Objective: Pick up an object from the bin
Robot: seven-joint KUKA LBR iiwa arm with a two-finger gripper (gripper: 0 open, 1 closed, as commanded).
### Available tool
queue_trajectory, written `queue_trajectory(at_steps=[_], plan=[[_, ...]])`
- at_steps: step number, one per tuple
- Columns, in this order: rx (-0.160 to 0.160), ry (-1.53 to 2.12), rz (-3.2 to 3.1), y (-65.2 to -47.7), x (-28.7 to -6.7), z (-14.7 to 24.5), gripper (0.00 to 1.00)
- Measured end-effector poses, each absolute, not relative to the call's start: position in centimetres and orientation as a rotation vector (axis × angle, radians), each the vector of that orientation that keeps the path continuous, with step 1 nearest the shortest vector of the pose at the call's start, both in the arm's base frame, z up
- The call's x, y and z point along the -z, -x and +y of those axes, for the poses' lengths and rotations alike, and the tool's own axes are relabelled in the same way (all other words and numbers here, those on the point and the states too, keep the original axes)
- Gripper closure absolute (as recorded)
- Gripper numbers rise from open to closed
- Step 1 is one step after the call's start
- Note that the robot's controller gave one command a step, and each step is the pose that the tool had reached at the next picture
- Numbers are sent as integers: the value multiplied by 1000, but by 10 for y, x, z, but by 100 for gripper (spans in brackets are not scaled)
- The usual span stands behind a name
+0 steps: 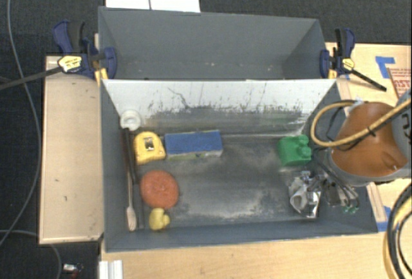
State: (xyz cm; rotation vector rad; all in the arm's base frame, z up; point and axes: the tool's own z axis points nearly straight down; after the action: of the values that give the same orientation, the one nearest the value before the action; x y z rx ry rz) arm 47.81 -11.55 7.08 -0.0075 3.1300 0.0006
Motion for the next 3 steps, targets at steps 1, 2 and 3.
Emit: queue_trajectory(at_steps=[1,2,3], plan=[[-2,-17,3130,-496,-149,-146,100],[-5,-30,3134,-486,-182,-149,100],[3,-68,3116,-492,-253,-144,100]])
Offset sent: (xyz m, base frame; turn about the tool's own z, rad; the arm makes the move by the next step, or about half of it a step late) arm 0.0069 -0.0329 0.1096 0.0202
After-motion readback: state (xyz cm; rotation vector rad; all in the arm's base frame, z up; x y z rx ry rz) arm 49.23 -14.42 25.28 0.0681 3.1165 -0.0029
